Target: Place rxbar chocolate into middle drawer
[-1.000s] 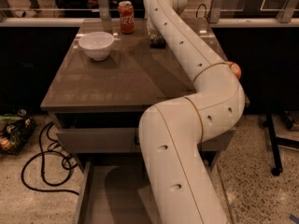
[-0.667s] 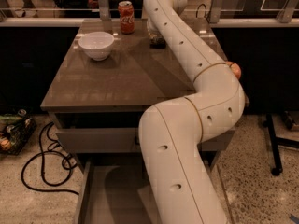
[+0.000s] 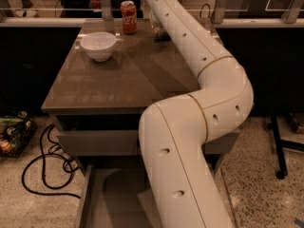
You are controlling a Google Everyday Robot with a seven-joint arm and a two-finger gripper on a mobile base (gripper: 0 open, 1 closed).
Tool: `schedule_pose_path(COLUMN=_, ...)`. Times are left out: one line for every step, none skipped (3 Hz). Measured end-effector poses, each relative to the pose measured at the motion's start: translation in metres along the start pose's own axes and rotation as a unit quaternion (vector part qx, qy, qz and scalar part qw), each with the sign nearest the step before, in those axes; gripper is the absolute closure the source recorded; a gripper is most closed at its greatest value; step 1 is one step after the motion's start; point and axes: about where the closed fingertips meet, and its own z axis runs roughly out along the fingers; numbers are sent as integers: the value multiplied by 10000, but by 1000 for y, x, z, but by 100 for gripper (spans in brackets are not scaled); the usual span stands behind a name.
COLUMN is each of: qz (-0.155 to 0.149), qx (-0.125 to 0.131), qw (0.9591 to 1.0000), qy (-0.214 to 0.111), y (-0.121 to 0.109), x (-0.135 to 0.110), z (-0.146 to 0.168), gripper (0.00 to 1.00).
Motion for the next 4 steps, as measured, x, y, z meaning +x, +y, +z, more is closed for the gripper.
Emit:
schedule_pose_path(qz=-397, qx=374, qw=9983, qy=-195, y=-8, x=-34, z=-74, gripper=100)
schedule_pose_path(qz=-698, qx=630, qw=9951, qy=-315, y=-17, x=-51, z=-136, gripper=100)
schedule_pose_path(qz=-848, qx=832, qw=9915, qy=-527, y=-31, x=-58, z=-194, gripper=100)
schedule_pose_path(qz=-705, qx=923, qw=9882, qy=-1000, y=-50, x=-62, z=-257, gripper=100)
